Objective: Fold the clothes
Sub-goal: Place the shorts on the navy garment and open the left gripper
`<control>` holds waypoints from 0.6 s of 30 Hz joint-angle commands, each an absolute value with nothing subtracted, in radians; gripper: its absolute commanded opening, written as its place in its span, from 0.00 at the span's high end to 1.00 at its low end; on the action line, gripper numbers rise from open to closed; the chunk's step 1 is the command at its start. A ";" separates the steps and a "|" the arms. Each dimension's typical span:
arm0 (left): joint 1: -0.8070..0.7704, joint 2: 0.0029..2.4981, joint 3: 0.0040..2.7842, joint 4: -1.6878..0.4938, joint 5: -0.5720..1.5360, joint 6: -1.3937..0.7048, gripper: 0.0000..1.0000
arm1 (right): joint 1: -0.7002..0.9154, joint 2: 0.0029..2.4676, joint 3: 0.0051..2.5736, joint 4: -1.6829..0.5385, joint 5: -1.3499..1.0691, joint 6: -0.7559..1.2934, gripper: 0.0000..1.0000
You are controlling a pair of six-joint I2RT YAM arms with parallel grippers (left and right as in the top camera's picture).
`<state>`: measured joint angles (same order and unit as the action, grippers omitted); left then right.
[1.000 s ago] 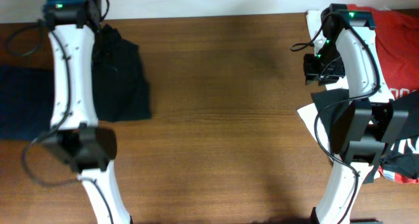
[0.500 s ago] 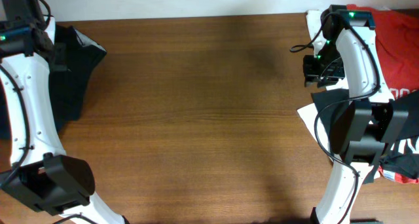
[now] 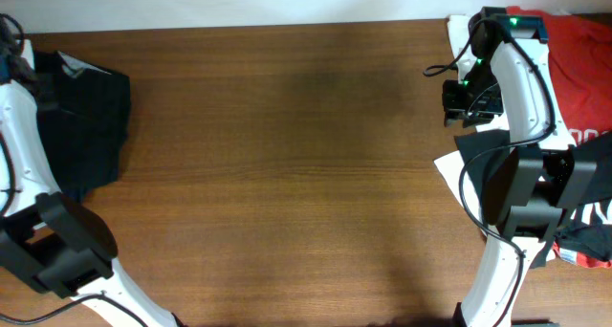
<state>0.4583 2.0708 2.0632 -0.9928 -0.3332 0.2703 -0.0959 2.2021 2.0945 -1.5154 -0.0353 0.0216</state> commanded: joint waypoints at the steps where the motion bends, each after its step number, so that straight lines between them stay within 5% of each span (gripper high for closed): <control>1: 0.494 2.110 2.068 -0.942 -0.344 0.282 0.98 | -0.098 2.170 2.114 -1.518 -0.045 0.016 0.61; 7: 0.543 2.176 2.067 -0.880 -0.345 0.282 0.93 | -0.098 2.170 2.114 -1.517 -0.045 0.016 0.61; 10: 0.585 2.194 2.067 -0.833 -0.345 0.282 0.66 | -0.098 2.170 2.114 -1.512 -0.045 0.015 0.61; 13: 0.632 2.196 2.067 -0.807 -0.345 0.281 0.21 | -0.098 2.170 2.114 -1.512 -0.045 0.015 0.60; 18: 0.623 2.195 2.067 -0.862 -0.286 0.274 0.15 | -0.098 2.170 2.114 -1.512 -0.045 0.015 0.56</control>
